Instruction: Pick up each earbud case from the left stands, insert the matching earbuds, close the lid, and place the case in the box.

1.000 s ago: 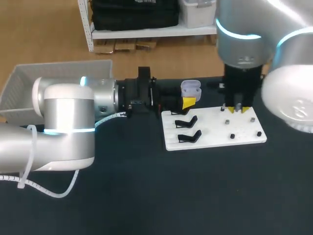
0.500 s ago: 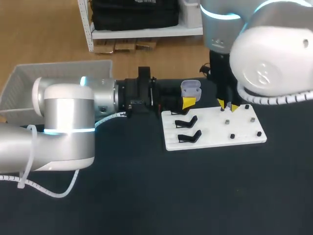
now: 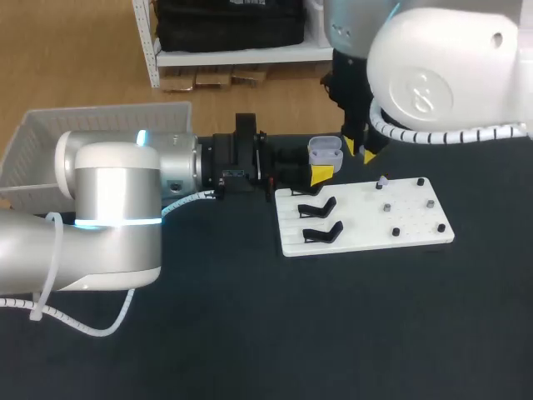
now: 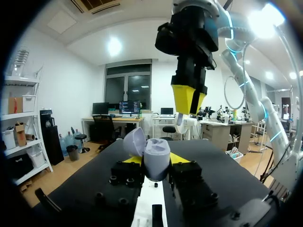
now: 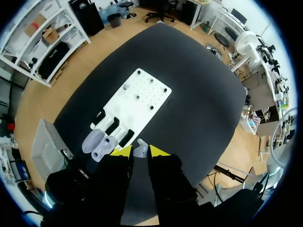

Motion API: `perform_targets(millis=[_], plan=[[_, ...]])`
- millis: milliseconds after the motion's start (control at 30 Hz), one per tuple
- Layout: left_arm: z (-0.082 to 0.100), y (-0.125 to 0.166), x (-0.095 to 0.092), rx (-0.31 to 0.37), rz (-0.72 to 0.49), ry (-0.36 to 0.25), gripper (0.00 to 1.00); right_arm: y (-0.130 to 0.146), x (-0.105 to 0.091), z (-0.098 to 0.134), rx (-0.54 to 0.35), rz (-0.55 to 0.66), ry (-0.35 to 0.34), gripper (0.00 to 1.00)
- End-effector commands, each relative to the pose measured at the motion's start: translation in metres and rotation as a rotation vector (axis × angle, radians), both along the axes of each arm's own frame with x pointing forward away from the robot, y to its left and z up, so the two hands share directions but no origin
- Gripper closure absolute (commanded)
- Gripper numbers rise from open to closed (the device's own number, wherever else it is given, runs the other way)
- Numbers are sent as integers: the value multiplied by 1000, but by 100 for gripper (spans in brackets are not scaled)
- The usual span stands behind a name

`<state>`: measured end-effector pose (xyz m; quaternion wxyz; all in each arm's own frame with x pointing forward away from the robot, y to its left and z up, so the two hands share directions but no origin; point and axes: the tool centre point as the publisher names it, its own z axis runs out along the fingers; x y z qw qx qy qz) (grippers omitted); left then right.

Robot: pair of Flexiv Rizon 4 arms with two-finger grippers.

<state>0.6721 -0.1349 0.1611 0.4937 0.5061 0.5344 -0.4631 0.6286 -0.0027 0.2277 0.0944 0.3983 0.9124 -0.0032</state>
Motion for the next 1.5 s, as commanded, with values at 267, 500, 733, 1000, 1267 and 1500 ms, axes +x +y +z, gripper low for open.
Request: perform_targets(millis=[267, 500, 733, 1000, 1267, 1500], plan=[[-2, 0, -1, -9, 8, -7, 100, 30, 9, 15, 4, 84, 9, 100], [-2, 0, -1, -9, 8, -7, 100, 41, 14, 7, -14, 124, 24, 100], [-2, 0, -1, -9, 8, -7, 100, 46, 16, 0, -33, 150, 48, 100], [-2, 0, -1, -9, 8, -7, 100, 42, 23, -2, -56, 175, 66, 100], [-2, 0, -1, -9, 8, -7, 100, 38, 29, -4, -78, 177, 77, 100], [-2, 0, -1, -9, 8, -7, 100, 38, 30, -8, -92, 182, 88, 100]])
